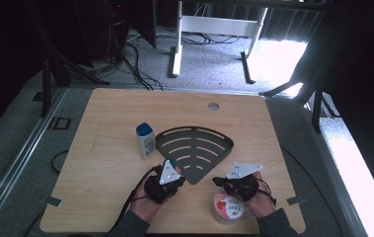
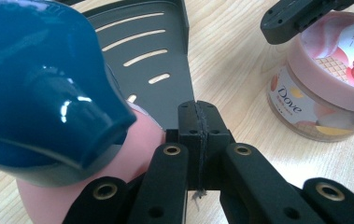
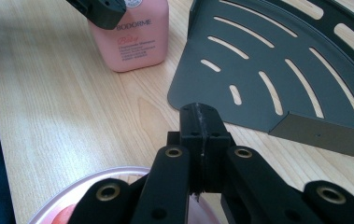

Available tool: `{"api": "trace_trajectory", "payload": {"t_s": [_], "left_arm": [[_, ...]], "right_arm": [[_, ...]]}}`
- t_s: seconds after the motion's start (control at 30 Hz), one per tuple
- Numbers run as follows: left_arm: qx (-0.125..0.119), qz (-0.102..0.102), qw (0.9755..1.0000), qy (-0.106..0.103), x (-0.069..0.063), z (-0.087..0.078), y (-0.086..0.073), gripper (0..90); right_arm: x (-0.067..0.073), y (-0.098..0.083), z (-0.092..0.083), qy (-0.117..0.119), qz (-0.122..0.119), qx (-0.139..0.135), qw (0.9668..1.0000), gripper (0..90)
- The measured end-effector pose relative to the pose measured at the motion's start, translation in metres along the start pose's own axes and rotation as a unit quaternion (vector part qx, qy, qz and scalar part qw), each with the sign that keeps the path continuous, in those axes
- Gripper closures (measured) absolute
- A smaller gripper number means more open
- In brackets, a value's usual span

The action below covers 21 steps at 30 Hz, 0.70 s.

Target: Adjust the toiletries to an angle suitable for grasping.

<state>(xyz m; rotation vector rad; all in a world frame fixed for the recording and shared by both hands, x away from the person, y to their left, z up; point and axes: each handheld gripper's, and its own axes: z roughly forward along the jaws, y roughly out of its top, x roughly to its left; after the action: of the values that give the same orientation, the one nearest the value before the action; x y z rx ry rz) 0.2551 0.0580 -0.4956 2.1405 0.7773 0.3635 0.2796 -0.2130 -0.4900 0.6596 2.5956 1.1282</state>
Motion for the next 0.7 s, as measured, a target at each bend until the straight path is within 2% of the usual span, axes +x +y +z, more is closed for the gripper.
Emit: {"api": "trace_trajectory", "payload": {"t_s": [0.2,0.33,0.7], "left_arm": [[0.000,-0.001,1.0000,0.008,0.005,-0.001,-0.001,89.9],[0.001,-0.007,0.9999,0.012,0.013,-0.005,-0.004,89.9],[0.005,-0.004,0.9995,0.029,0.038,-0.015,-0.012,89.8]], "right_arm": [[-0.001,0.000,-0.001,0.000,-0.001,-0.001,1.0000,90.0],[-0.001,-0.001,-0.001,0.000,0.000,-0.001,1.0000,90.0],[-0.001,-0.001,-0.001,0.001,-0.001,0.001,1.0000,90.0]]}}
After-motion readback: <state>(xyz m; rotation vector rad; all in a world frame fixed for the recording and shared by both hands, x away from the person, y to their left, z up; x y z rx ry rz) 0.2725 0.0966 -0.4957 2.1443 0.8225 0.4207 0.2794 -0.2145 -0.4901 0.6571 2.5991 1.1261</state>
